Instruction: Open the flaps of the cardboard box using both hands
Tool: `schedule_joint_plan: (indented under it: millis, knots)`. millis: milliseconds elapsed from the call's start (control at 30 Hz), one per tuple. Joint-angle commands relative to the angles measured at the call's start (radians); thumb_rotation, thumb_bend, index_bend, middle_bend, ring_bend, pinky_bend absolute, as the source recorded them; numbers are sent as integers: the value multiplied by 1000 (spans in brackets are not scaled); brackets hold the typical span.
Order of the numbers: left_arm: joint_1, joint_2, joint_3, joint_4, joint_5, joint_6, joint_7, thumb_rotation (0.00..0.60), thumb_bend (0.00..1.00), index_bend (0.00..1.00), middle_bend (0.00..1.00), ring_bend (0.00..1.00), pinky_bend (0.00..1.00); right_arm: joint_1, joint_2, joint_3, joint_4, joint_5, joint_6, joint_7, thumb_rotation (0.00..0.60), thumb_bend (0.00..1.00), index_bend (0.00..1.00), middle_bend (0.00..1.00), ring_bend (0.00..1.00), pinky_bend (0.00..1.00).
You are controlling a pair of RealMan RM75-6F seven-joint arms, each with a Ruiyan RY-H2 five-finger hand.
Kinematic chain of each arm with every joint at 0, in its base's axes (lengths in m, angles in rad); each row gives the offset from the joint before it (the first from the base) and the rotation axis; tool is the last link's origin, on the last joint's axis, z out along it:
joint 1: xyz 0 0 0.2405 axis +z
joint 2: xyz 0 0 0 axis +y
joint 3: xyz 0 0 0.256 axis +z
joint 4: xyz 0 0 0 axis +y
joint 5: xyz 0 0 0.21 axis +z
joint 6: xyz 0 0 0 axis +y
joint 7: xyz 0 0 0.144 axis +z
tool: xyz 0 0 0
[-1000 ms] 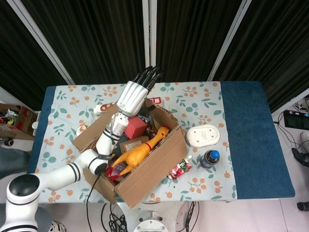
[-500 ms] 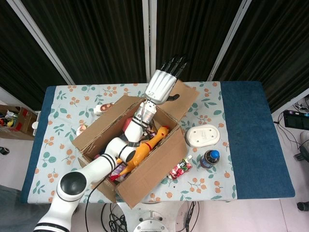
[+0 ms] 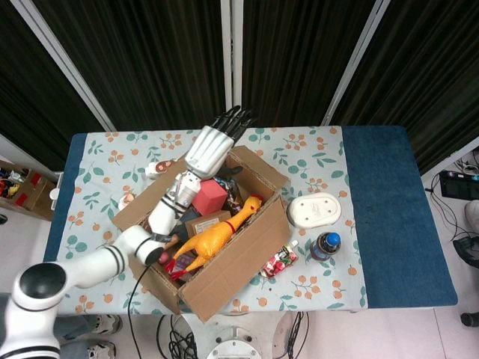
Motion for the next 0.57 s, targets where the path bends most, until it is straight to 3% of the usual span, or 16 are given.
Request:
schedule_joint_plan:
  millis: [33,133,267,433,567]
  knots:
    - [422,584,248,-741,-36,143,243,479,7,26,31,28,191,-17,-64,-18,69,23,-8,-39,600,160,0,0,0,0]
    - [526,703,317,-803,27,230,253,471,7,33,31,28,191,-29,-101,-33,118,31,-17,-52,600,157,0,0,0,0]
    - [662,768,388,-775,98,363,258,468,15,34,32,28,191,-53,-147,-64,179,19,-14,-86,600,177,0,0,0,0]
    - [814,759,452,-685,82,447,175,463,26,33,30,28,191,-86,-216,-95,243,31,-25,-149,600,180,0,0,0,0]
    - [894,699,468,-569,96,493,86,439,28,30,28,28,191,-95,-250,-102,263,34,-31,-152,600,181,0,0,0,0]
